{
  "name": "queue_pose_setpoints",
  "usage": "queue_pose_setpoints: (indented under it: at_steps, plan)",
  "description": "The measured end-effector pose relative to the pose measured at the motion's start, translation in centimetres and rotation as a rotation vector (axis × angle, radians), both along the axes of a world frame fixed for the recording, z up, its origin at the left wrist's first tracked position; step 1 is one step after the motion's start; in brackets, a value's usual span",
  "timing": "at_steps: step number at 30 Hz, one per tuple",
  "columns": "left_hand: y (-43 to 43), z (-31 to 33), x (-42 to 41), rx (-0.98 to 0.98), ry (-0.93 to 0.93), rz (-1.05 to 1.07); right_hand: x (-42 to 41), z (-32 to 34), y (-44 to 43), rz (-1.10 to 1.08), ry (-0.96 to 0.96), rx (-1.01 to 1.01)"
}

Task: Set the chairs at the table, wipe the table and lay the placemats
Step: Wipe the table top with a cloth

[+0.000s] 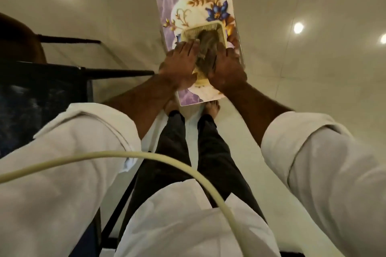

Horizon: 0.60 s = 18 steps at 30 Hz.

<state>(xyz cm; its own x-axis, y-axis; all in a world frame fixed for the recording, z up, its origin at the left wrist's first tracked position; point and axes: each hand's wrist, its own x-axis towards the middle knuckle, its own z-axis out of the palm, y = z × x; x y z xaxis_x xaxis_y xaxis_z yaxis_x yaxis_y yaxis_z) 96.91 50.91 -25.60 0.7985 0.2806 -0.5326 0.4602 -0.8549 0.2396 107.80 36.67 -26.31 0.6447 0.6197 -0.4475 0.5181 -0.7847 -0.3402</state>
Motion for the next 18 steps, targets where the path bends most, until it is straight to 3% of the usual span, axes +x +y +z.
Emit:
queue_pose_setpoints:
  at_steps: [10, 15, 18]
  plan:
    - [1.4, -9.3, 6.6, -0.055, -0.019, -0.125, 0.2, -5.9, 2.6, -0.097, 0.127, -0.183]
    - [2.3, -11.8, 8.3, -0.035, -0.067, -0.086, 1.1, -6.9, 4.1, -0.117, 0.086, -0.313]
    - [2.5, -12.1, 8.5, -0.093, -0.089, -0.022, 1.6, -7.2, 3.7, -0.065, 0.094, -0.283]
